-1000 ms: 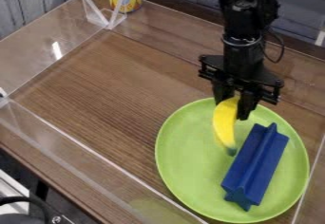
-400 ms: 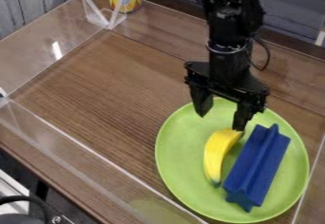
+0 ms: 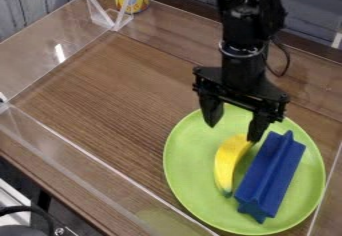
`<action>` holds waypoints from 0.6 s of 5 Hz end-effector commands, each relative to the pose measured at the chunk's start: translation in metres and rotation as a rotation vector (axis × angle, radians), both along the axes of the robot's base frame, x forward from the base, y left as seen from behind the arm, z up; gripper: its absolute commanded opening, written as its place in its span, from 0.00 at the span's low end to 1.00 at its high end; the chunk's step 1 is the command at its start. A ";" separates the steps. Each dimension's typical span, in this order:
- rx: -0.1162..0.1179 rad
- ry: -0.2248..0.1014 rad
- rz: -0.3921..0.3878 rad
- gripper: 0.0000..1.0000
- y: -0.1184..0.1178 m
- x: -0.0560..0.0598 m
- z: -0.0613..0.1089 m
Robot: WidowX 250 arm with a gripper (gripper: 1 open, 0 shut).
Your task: Put the banana in the green plate
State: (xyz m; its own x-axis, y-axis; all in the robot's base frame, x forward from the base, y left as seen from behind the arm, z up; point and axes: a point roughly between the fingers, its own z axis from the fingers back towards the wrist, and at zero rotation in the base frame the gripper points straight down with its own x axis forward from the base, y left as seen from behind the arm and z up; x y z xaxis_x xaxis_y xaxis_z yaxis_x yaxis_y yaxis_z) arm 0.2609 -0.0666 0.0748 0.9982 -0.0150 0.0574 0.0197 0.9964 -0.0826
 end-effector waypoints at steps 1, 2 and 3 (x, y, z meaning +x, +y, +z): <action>-0.008 -0.040 -0.030 1.00 0.007 -0.003 0.017; -0.007 -0.037 -0.062 1.00 0.004 -0.002 0.016; -0.007 -0.031 -0.093 1.00 0.000 0.000 0.015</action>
